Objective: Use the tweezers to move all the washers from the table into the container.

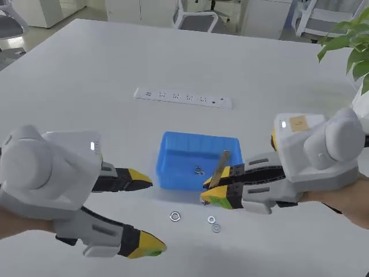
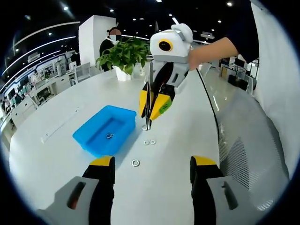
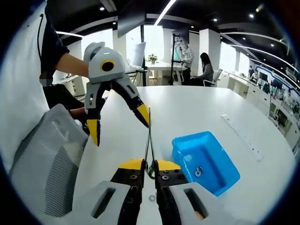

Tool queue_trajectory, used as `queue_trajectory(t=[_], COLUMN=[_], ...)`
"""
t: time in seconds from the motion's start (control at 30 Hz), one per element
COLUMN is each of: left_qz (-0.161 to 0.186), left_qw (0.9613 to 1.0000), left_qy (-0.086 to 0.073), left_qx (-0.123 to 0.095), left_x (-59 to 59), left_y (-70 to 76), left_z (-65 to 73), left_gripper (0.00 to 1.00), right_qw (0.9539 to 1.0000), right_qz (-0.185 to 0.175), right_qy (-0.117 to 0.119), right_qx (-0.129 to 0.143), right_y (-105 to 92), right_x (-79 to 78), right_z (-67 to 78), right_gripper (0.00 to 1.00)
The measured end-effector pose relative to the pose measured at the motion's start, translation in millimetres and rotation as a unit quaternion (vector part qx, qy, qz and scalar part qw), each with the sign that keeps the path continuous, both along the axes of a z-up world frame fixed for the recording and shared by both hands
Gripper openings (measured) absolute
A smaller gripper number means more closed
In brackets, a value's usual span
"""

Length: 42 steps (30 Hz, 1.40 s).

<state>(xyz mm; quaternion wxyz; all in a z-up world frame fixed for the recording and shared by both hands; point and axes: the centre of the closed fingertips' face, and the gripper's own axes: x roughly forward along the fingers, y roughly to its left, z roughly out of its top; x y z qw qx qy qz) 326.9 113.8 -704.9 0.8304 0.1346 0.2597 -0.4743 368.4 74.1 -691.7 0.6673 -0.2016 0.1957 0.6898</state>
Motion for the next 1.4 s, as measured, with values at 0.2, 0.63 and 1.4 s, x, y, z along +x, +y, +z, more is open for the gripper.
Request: queue_trajectory(t=[0.2, 0.63, 1.4], left_qz=[0.009, 0.04, 0.091], left_qw=[0.9999, 0.9991, 0.9957], left_qy=[-0.006, 0.002, -0.01], left_qx=[-0.013, -0.015, 0.009], left_x=[-0.5, -7.3, 3.9], left_y=[2.3, 15.3, 43.0], left_z=[2.4, -9.2, -8.0], left_gripper=[0.8, 0.95, 0.99], right_qw=[0.9999, 0.9988, 0.9969], right_qz=[0.006, -0.023, -0.054], right_qy=[-0.013, -0.042, -0.03], right_qx=[-0.008, 0.006, -0.049], right_y=[-2.7, 9.5, 29.3], right_x=[7.3, 61.9, 114.1], right_z=[6.2, 25.7, -64.0], right_gripper=[0.09, 0.09, 0.09])
